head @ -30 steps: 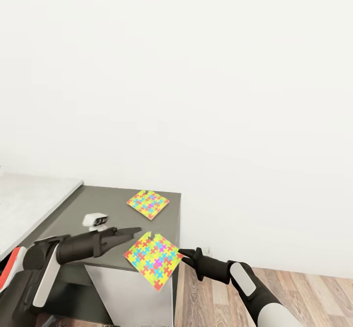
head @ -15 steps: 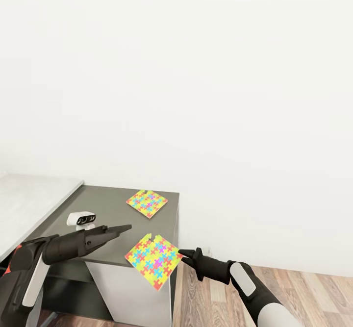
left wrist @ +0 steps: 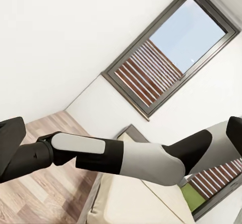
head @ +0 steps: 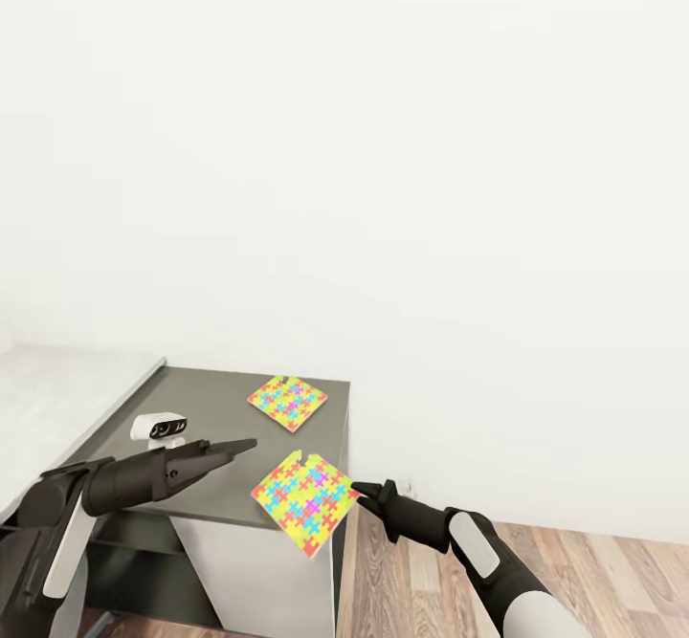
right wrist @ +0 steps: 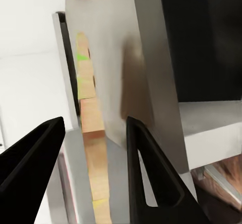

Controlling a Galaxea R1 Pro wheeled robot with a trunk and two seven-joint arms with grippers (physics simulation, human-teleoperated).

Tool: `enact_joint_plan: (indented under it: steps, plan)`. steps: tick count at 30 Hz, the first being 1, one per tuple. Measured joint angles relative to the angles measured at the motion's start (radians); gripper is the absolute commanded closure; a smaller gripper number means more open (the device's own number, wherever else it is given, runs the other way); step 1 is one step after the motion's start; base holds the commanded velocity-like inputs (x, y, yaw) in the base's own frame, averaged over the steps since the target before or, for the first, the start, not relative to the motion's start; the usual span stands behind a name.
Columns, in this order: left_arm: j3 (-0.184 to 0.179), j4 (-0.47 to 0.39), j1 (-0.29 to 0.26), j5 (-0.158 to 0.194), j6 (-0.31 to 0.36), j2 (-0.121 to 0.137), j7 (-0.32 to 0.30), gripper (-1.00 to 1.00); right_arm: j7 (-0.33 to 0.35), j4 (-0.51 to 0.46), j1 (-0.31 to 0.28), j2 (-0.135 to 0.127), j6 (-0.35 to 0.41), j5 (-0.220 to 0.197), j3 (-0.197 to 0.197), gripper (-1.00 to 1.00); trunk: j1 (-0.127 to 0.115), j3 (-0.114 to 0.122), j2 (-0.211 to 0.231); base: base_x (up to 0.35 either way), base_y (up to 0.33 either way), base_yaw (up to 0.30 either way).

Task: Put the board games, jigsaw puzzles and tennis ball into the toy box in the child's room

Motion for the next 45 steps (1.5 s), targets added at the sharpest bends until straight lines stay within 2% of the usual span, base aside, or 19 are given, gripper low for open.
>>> enact_joint_plan:
  steps: [25,36,41,45]
  plan:
    - [0.000,0.000,0.000,-0.003,-0.001,0.004,0.000,-1.00,0.001,-0.006,0.000,-0.004,-0.017,0.000,-0.005,1.00,-0.096,0.078,0.175,0.000,0.000,0.000]
    - [0.000,0.000,0.000,-0.006,-0.002,0.006,0.000,-1.00,0.017,0.000,0.000,-0.013,-0.131,-0.012,-0.014,1.00,-0.138,0.113,0.252,0.000,0.000,0.000]
    - [0.000,0.000,-0.001,-0.007,-0.002,0.006,0.000,-1.00,0.042,-0.005,0.001,-0.014,-0.148,-0.011,-0.014,1.00,-0.157,0.129,0.287,0.000,0.000,0.000]
    - [0.000,0.000,-0.001,-0.007,-0.002,0.006,0.000,-1.00,0.038,-0.007,-0.004,-0.011,-0.143,-0.003,-0.011,1.00,-0.173,0.141,0.315,0.000,0.000,0.000]
